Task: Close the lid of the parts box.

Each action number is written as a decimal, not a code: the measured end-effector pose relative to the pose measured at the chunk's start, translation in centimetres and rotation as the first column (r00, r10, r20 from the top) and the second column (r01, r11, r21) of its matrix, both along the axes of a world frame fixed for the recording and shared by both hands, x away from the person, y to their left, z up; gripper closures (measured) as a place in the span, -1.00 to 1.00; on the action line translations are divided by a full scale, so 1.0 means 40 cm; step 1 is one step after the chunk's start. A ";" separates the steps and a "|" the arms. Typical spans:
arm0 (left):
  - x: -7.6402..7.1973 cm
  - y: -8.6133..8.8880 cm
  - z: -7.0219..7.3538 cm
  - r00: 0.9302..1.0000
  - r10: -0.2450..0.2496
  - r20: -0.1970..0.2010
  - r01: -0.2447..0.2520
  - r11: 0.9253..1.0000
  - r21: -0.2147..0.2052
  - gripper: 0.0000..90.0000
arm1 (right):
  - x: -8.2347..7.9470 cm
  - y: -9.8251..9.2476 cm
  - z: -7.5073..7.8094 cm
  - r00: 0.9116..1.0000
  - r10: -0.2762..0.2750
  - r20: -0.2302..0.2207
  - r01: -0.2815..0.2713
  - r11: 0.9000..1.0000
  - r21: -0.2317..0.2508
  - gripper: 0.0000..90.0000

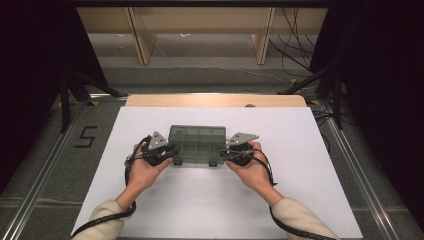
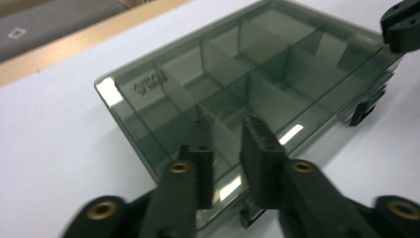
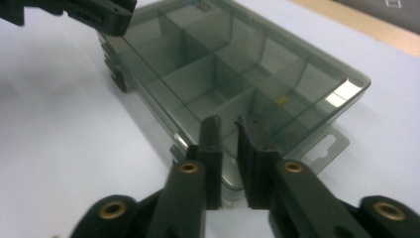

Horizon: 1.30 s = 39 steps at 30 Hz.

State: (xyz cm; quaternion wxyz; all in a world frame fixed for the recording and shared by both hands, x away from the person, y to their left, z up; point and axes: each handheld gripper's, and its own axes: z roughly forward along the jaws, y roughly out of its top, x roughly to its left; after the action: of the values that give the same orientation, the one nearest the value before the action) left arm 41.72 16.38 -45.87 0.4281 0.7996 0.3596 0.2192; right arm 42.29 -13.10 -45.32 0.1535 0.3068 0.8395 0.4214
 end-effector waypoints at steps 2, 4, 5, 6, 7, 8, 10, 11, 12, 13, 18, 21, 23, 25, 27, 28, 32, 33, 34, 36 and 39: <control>-0.008 -0.001 0.008 1.000 -0.001 0.024 0.001 0.999 -0.033 0.36 | -0.004 -0.009 0.009 1.000 -0.007 0.021 0.007 1.000 0.027 0.61; -0.018 0.003 0.014 0.998 -0.008 0.055 0.011 0.998 -0.056 0.16 | -0.010 -0.020 0.019 0.999 -0.009 0.042 0.007 0.999 0.050 0.48; -0.023 0.006 0.016 0.998 -0.012 0.067 0.017 0.997 -0.069 0.08 | -0.014 -0.027 0.023 0.999 -0.002 0.048 0.000 0.998 0.060 0.45; -0.031 0.010 0.018 0.997 -0.012 0.071 0.018 0.997 -0.078 -0.01 | -0.020 -0.034 0.029 0.999 0.000 0.045 -0.004 0.997 0.077 0.39; -0.039 0.013 0.019 0.997 -0.015 0.072 0.021 0.996 -0.087 -0.10 | -0.025 -0.042 0.032 0.999 0.001 0.054 -0.006 0.996 0.089 0.30; -0.048 0.016 0.021 0.996 -0.017 0.084 0.024 0.996 -0.083 -0.19 | -0.030 -0.049 0.035 0.998 -0.002 0.059 -0.004 0.994 0.109 0.19; -0.069 0.018 0.023 0.995 -0.020 0.098 0.027 0.997 -0.074 -0.38 | -0.038 -0.063 0.038 0.998 0.011 0.058 -0.019 0.989 0.147 0.05; -0.080 0.020 0.025 0.994 -0.023 0.107 0.029 0.998 -0.057 -0.45 | -0.043 -0.070 0.039 0.998 0.011 0.059 -0.020 0.988 0.156 0.01; -0.090 0.021 0.026 0.994 -0.027 0.103 0.032 0.998 -0.056 -0.50 | -0.048 -0.076 0.040 0.998 0.016 0.064 -0.026 0.986 0.165 -0.05; -0.098 0.024 0.027 0.994 -0.034 0.107 0.040 0.998 -0.048 -0.53 | -0.054 -0.082 0.041 0.997 0.018 0.069 -0.030 0.986 0.164 -0.10; -0.140 0.040 0.028 0.994 -0.036 0.107 0.042 0.997 -0.061 -0.60 | -0.083 -0.109 0.040 0.997 0.015 0.078 -0.028 0.985 0.172 -0.30; -0.163 0.053 0.029 0.994 -0.036 0.106 0.043 0.997 -0.064 -0.62 | -0.104 -0.125 0.038 0.996 0.017 0.088 -0.032 0.984 0.176 -0.38; -0.175 0.063 0.028 0.993 -0.039 0.110 0.046 0.997 -0.060 -0.62 | -0.116 -0.136 0.037 0.993 0.017 0.114 -0.036 0.984 0.174 -0.40; -0.187 0.072 0.027 0.993 -0.035 0.110 0.042 0.997 -0.060 -0.62 | -0.131 -0.146 0.038 0.995 0.027 0.095 -0.044 0.983 0.181 -0.42; -0.195 0.080 0.027 0.994 -0.032 0.107 0.039 0.997 -0.064 -0.62 | -0.141 -0.157 0.038 0.994 0.021 0.106 -0.040 0.981 0.188 -0.44; -0.200 0.083 0.027 0.994 -0.022 0.104 0.029 0.997 -0.070 -0.62 | -0.148 -0.163 0.039 0.995 0.022 0.101 -0.040 0.982 0.185 -0.45; -0.209 0.100 0.027 0.995 -0.008 0.099 0.015 0.998 -0.068 -0.62 | -0.167 -0.190 0.040 0.993 0.009 0.116 -0.029 0.984 0.175 -0.48; -0.211 0.104 0.026 0.995 -0.013 0.101 0.020 0.997 -0.068 -0.62 | -0.171 -0.197 0.038 0.993 0.007 0.115 -0.027 0.983 0.179 -0.49; -0.214 0.109 0.026 0.995 -0.006 0.101 0.013 0.998 -0.064 -0.62 | -0.173 -0.206 0.036 0.993 0.003 0.122 -0.026 0.983 0.180 -0.49; -0.219 0.118 0.024 0.995 0.000 0.100 0.006 0.998 -0.068 -0.62 | -0.182 -0.221 0.034 0.994 -0.002 0.107 -0.017 0.984 0.176 -0.50; -0.224 0.132 0.021 0.996 0.015 0.092 -0.008 0.997 -0.074 -0.62 | -0.191 -0.240 0.030 0.994 -0.016 0.113 -0.005 0.983 0.183 -0.51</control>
State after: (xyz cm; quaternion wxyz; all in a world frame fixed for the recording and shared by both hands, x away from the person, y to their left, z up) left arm 32.77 21.67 -45.03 0.4722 0.7702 0.3517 0.2450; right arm 34.64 -22.69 -44.11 0.1734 0.2974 0.7863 0.5131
